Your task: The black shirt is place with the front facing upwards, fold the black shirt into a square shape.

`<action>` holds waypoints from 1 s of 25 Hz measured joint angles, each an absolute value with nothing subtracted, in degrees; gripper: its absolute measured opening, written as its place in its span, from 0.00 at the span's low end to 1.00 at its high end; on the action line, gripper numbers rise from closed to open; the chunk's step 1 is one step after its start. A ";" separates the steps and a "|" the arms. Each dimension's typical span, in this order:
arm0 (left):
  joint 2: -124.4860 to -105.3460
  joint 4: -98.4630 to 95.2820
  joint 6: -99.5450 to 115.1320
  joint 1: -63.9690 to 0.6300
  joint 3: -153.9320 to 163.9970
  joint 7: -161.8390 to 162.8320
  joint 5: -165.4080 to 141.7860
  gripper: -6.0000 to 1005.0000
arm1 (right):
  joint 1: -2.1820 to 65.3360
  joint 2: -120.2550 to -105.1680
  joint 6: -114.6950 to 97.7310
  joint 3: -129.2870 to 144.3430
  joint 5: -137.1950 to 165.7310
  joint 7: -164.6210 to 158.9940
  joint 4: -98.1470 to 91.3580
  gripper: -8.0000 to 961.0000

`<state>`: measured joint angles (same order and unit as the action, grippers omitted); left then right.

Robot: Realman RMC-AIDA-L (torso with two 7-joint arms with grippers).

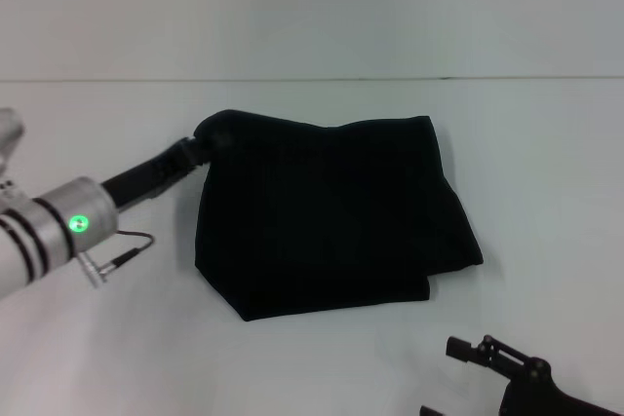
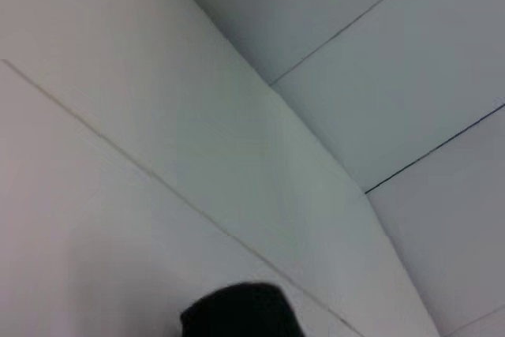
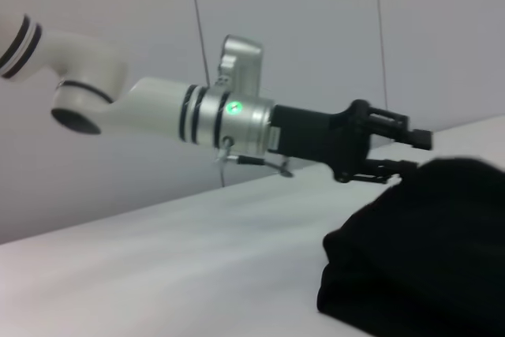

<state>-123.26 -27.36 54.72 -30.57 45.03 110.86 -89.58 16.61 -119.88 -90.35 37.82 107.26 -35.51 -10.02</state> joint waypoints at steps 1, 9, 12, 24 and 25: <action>-123.26 -27.36 54.72 -30.57 45.03 110.86 -89.57 0.27 | 16.61 -119.88 -90.78 37.20 107.25 -35.50 -10.02 0.92; -119.34 -32.15 77.95 -24.18 39.94 95.61 -89.88 0.71 | 17.13 -120.14 -92.94 27.90 107.22 -34.93 -9.73 0.92; -118.81 -32.97 83.15 -22.51 40.04 88.80 -90.79 0.79 | 17.74 -120.14 -93.13 26.34 107.22 -34.00 -9.61 0.92; -121.86 -35.35 92.07 -13.40 39.82 60.23 -103.04 0.94 | 19.79 -120.23 -85.79 24.66 107.16 -31.14 -7.72 0.92; -121.81 -35.26 91.77 -13.31 39.81 60.20 -103.69 0.94 | 19.64 -120.23 -84.71 24.41 107.14 -30.70 -7.44 0.92</action>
